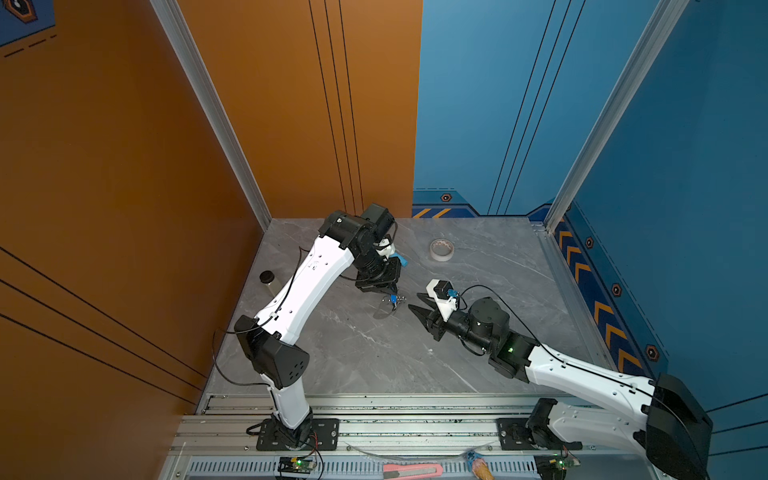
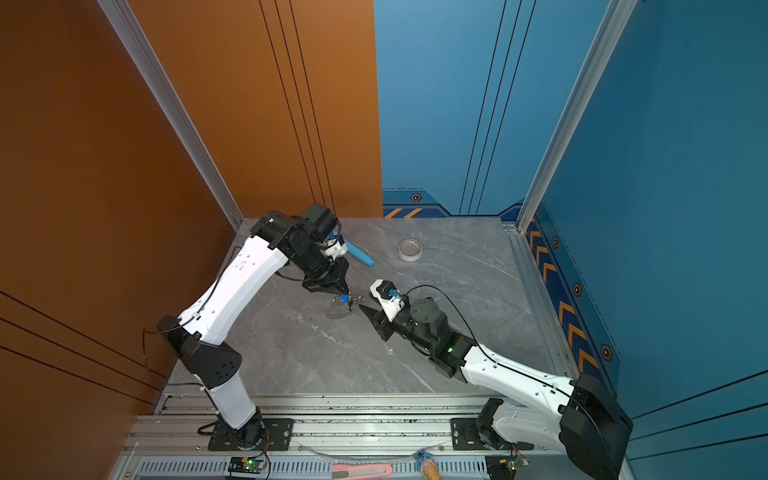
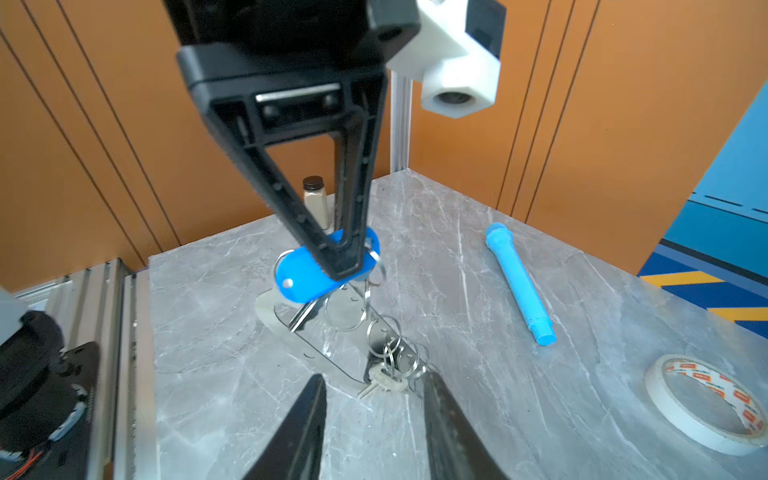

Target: Remove the keys from the keyring

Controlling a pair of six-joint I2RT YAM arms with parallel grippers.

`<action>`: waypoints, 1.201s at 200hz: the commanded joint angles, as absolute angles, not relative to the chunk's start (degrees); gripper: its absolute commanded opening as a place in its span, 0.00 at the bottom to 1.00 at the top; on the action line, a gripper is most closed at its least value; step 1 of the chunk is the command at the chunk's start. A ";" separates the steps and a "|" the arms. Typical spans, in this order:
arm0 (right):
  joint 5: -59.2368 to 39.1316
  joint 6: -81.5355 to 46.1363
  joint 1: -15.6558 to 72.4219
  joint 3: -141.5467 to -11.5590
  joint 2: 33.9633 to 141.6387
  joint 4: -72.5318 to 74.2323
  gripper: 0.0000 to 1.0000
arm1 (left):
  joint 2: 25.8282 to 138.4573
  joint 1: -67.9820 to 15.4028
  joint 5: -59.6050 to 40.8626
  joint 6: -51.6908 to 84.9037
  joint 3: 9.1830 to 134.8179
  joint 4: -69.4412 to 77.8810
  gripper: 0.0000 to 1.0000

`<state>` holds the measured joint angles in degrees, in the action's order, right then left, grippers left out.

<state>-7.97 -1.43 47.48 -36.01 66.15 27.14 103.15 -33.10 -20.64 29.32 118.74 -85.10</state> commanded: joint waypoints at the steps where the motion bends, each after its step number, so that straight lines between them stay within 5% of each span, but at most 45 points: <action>1: -13.99 -3.87 43.81 -36.31 68.14 31.81 0.36 | 104.32 -33.93 -22.43 27.32 121.55 -85.69 0.00; 63: -20.92 -4.10 41.63 -38.96 75.06 35.33 0.37 | 108.23 -33.75 -23.49 28.32 125.07 -85.69 0.00; 240: -9.33 0.15 42.39 -42.50 78.35 30.86 0.41 | 108.80 -33.40 -24.61 28.70 127.18 -85.70 0.00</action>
